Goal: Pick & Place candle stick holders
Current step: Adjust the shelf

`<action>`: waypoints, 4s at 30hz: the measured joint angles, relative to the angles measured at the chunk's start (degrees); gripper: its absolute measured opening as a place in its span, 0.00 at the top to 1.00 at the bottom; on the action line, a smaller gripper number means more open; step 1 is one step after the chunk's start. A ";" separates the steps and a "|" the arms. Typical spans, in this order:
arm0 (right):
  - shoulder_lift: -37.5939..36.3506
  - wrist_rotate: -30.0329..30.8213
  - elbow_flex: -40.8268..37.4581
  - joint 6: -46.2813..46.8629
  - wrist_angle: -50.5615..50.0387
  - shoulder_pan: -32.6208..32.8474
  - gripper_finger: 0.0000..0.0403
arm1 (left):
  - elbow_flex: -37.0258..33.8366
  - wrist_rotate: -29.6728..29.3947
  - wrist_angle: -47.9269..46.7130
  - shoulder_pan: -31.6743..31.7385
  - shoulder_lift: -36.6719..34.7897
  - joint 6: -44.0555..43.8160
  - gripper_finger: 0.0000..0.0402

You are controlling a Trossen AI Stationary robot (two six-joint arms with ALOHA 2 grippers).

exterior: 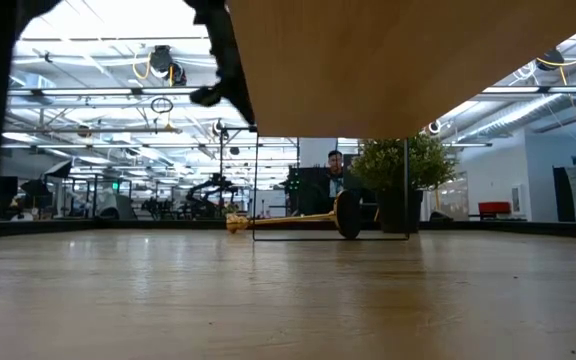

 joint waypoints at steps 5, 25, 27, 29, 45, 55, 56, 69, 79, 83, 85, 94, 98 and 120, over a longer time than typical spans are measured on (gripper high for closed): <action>-1.46 -0.03 -0.77 0.05 -0.04 -1.34 1.00 | 0.00 4.62 -0.72 2.29 4.09 2.99 0.99; -2.52 -3.03 -1.01 -3.14 -0.04 -6.58 1.00 | 0.00 -2.67 -3.51 2.09 9.28 63.03 0.98; -2.52 -3.04 -1.01 -3.22 -0.06 -6.88 1.00 | 0.00 -2.66 -2.68 1.65 9.28 68.07 0.97; -2.52 -3.04 -1.01 -3.22 -0.06 -6.94 1.00 | 0.00 -2.60 -1.95 1.31 9.28 70.02 0.97; -2.52 -3.09 -1.01 -1.91 -0.04 -6.92 1.00 | 0.00 -4.11 -2.94 0.61 9.28 73.02 0.75; -2.52 -3.09 -1.01 0.35 -0.04 -6.92 1.00 | -5.33 -3.94 -1.25 1.62 9.12 75.58 0.45; -2.52 -3.11 -1.01 0.47 -0.04 -6.92 1.00 | -6.65 -3.13 -0.96 1.81 9.12 75.42 0.43; -2.43 -3.07 -0.99 3.91 -0.02 -9.28 1.00 | -16.94 -5.10 4.65 0.62 9.03 72.65 0.42; -2.07 -3.03 -0.99 4.92 1.50 -9.89 1.00 | -16.96 -5.69 5.88 0.23 5.07 74.33 0.54; -1.57 -2.85 -0.99 4.90 1.70 -10.14 1.00 | -16.96 -5.40 8.24 0.19 1.18 72.75 0.56; -1.37 -2.96 -0.99 4.86 1.73 -10.63 1.00 | -16.96 -5.43 10.35 0.26 -0.84 70.78 0.57; -1.28 -2.89 -0.99 3.43 2.13 -11.05 1.00 | -16.96 -10.32 24.26 0.48 -7.83 48.35 0.59; -1.28 -2.86 -0.99 3.31 2.17 -11.05 1.00 | -16.94 -10.67 28.87 1.95 -7.57 37.96 0.59; -1.25 -3.00 -0.99 0.34 3.01 -13.30 1.00 | -16.94 8.63 32.41 8.72 -10.14 47.50 0.59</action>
